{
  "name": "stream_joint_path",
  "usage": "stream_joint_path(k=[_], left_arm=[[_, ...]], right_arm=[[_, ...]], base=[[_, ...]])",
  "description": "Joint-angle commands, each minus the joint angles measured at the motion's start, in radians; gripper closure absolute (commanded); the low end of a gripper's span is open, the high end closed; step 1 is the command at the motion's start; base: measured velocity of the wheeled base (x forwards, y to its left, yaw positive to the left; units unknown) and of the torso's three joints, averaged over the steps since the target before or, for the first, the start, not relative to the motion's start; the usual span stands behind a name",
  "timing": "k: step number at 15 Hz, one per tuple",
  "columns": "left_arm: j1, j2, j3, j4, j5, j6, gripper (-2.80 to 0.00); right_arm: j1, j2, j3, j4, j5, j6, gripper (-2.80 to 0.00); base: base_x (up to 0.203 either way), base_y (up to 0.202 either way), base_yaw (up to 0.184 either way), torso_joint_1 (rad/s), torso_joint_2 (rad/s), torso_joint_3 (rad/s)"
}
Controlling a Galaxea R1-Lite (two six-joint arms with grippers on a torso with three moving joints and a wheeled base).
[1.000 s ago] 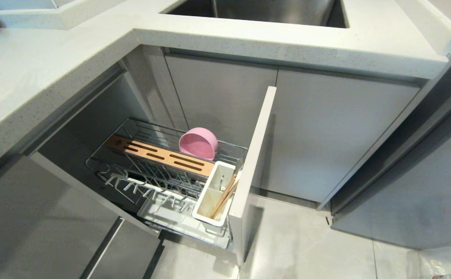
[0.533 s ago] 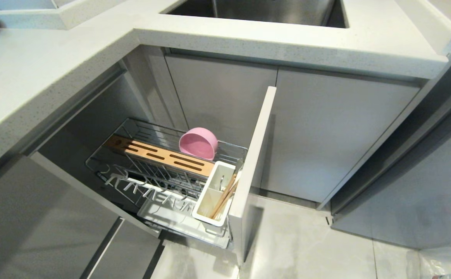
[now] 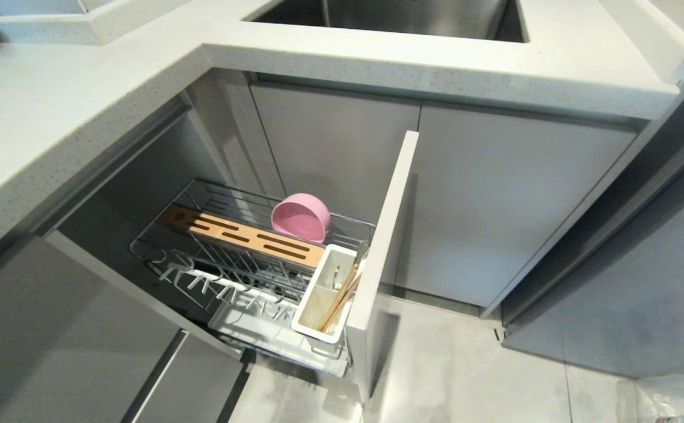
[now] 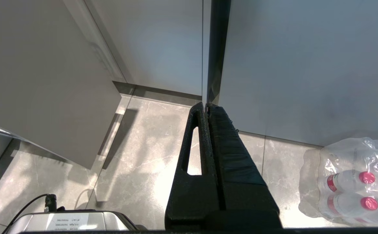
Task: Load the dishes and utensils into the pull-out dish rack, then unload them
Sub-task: Pick up the chopsticks and place it in the cupboard
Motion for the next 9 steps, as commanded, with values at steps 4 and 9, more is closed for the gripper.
stream_joint_path(k=[4,9], left_arm=[[0.063,0.194,-0.184,0.151,-0.121,0.05,0.0],[0.061,0.262,-0.238,0.311,-0.185,0.171,0.0]], right_arm=[[0.0,0.0,0.002,0.0,0.0,0.0,0.0],[0.0,0.0,0.002,0.0,0.0,-0.001,0.0]], base=[[0.0,0.0,0.0,0.0,0.0,0.0],[0.0,0.0,0.0,0.0,0.0,0.0]])
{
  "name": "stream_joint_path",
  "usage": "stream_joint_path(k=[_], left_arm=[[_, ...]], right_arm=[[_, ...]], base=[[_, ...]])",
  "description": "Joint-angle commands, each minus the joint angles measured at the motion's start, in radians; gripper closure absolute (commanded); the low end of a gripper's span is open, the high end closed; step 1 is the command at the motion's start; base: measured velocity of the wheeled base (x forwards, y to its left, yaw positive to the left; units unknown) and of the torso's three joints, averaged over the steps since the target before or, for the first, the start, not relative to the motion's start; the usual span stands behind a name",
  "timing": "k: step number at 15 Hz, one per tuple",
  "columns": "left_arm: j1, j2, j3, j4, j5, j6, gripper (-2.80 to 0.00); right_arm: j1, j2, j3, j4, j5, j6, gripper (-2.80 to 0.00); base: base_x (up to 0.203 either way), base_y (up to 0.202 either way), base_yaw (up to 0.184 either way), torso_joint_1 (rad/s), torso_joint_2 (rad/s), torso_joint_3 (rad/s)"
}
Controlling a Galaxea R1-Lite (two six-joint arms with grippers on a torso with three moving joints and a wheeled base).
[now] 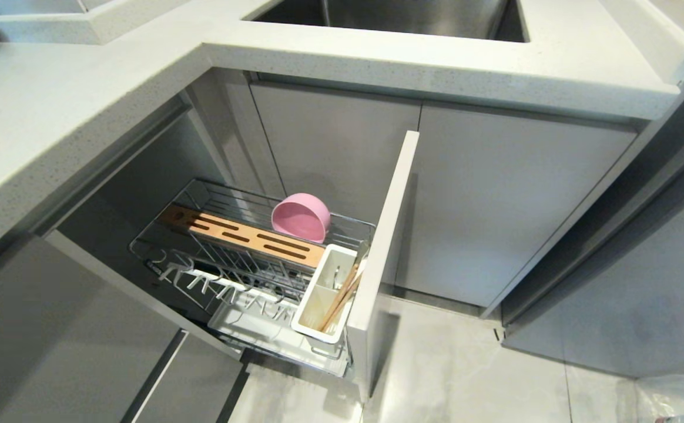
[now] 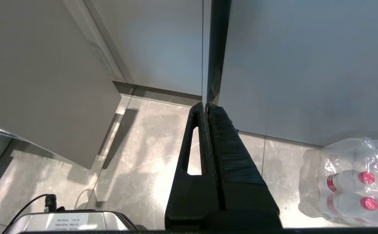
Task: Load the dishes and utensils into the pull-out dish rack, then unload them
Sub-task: Pick up the chopsticks and place it in the cupboard
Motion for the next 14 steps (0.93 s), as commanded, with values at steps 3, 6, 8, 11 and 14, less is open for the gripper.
stream_joint_path(k=[3,6,8,11,14], left_arm=[[0.001,0.027,-0.003,0.011,-0.003,0.005,0.0],[-0.001,0.029,-0.004,0.012,-0.006,0.024,0.0],[-0.009,0.027,0.001,0.017,-0.044,0.037,0.0],[-0.008,0.01,-0.002,0.055,-0.1,0.037,0.0],[0.007,-0.016,-0.001,0.095,-0.136,0.037,0.0]], right_arm=[[0.0,0.0,0.002,0.0,0.0,0.001,0.0],[0.0,0.0,0.002,0.0,0.0,0.001,0.0],[0.0,0.0,0.002,0.0,0.0,-0.001,0.0],[0.0,0.0,0.002,0.0,0.0,0.0,0.0],[0.0,0.0,0.002,0.0,0.0,0.0,0.0]], base=[[0.0,0.0,0.0,0.0,0.0,0.0],[0.0,0.0,0.0,0.0,0.0,0.0],[0.0,0.0,0.0,0.0,0.0,0.0],[0.0,0.0,0.0,0.0,0.0,0.0],[0.0,0.0,0.0,0.0,0.0,0.0]])
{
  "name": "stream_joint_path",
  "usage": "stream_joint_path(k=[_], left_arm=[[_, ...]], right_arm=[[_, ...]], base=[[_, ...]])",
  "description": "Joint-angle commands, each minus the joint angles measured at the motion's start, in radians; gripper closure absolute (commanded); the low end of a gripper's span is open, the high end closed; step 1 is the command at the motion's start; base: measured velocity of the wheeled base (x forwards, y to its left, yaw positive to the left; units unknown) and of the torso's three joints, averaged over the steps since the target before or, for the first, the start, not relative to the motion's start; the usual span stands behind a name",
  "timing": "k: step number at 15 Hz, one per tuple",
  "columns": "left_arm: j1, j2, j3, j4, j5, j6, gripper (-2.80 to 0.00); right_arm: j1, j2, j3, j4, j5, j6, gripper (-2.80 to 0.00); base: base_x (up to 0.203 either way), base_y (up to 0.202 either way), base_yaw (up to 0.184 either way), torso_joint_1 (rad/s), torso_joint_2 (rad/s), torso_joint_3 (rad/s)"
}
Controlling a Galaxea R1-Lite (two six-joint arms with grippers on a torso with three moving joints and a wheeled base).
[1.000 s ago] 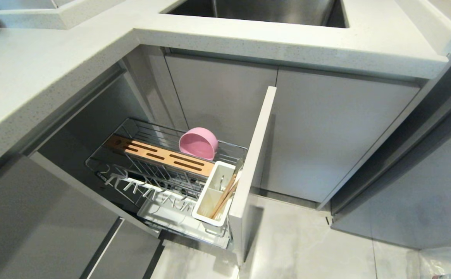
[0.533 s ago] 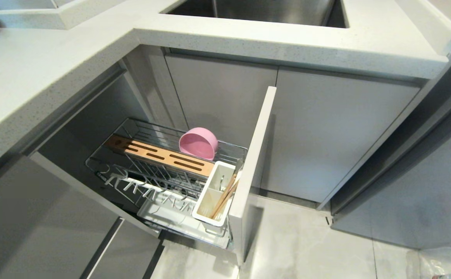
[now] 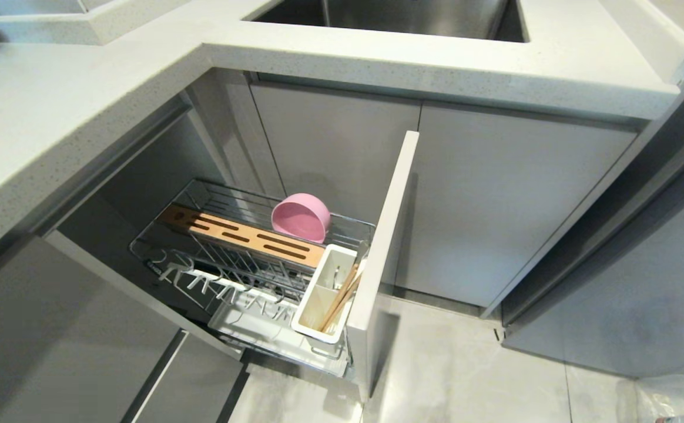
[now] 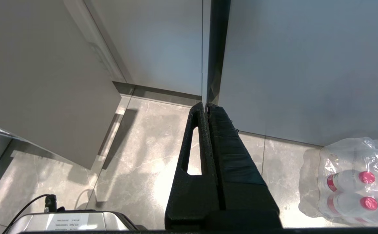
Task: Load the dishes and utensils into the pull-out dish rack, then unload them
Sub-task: Pick up the chopsticks and place it in the cupboard
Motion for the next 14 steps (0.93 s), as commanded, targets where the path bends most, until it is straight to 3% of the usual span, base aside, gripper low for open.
stream_joint_path(k=[1,5,6,7,12,14], left_arm=[[0.01,-0.016,0.002,0.012,-0.004,0.001,0.0],[0.01,-0.021,0.014,0.03,-0.002,0.018,0.0],[0.01,-0.019,0.013,0.048,-0.004,0.036,-0.56],[0.01,-0.016,0.01,0.048,-0.006,0.038,-2.8],[0.006,-0.002,-0.003,0.042,-0.006,0.041,-2.8],[0.004,0.014,-0.009,0.042,-0.04,0.042,-2.8]], right_arm=[[0.0,0.0,0.002,0.0,0.0,0.001,0.0],[0.0,0.0,0.002,0.0,0.0,0.001,0.0],[0.0,0.0,0.002,0.0,0.0,0.0,0.0],[0.0,0.0,0.002,0.0,0.0,0.0,0.0],[0.0,0.0,0.002,0.0,0.0,0.0,0.0],[0.0,0.0,0.002,0.0,0.0,0.001,0.0]], base=[[0.0,0.0,0.0,0.0,0.0,0.0],[0.0,0.0,0.0,0.0,0.0,0.0],[0.0,0.0,0.0,0.0,0.0,0.0],[0.0,0.0,0.0,0.0,0.0,0.0],[0.0,0.0,0.0,0.0,0.0,0.0],[0.0,0.0,0.0,0.0,0.0,0.0]])
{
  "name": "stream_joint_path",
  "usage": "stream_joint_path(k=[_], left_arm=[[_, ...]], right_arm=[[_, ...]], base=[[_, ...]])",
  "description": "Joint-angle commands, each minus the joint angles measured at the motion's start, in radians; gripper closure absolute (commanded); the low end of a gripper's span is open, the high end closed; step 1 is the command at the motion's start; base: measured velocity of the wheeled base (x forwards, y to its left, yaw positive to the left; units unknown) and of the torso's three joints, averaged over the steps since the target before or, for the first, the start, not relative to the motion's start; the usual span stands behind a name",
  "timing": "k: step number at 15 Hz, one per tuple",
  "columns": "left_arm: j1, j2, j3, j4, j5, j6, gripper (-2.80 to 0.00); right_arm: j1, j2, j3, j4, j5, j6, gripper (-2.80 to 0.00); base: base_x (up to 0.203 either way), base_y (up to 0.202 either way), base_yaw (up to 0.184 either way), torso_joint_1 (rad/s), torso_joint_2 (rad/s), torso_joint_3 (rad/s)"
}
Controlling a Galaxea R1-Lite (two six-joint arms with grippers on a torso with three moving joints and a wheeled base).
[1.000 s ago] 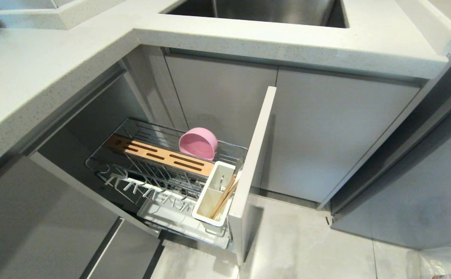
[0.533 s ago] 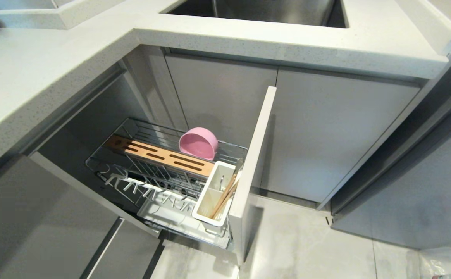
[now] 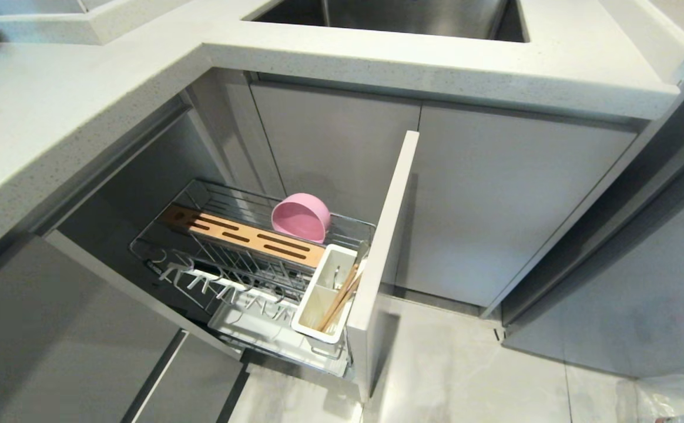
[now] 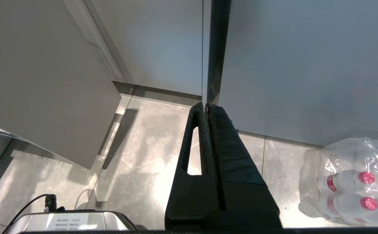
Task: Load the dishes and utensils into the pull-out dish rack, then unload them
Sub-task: Pick up the chopsticks and place it in the cupboard
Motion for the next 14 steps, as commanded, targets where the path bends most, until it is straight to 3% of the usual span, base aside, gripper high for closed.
stream_joint_path(k=[1,8,14], left_arm=[[0.0,0.02,-0.007,0.004,-0.029,0.003,-2.8],[0.001,0.072,-0.05,0.002,-0.089,0.035,-2.8],[0.005,0.111,-0.05,0.001,-0.187,0.037,-2.8]], right_arm=[[0.0,0.0,0.002,0.0,0.0,-0.001,0.0],[0.0,0.0,0.002,0.0,0.0,0.001,0.0],[0.0,0.0,0.002,0.0,0.0,0.001,0.0]], base=[[0.0,0.0,0.0,0.0,0.0,0.0],[0.0,0.0,0.0,0.0,0.0,0.0],[0.0,0.0,0.0,0.0,0.0,0.0]])
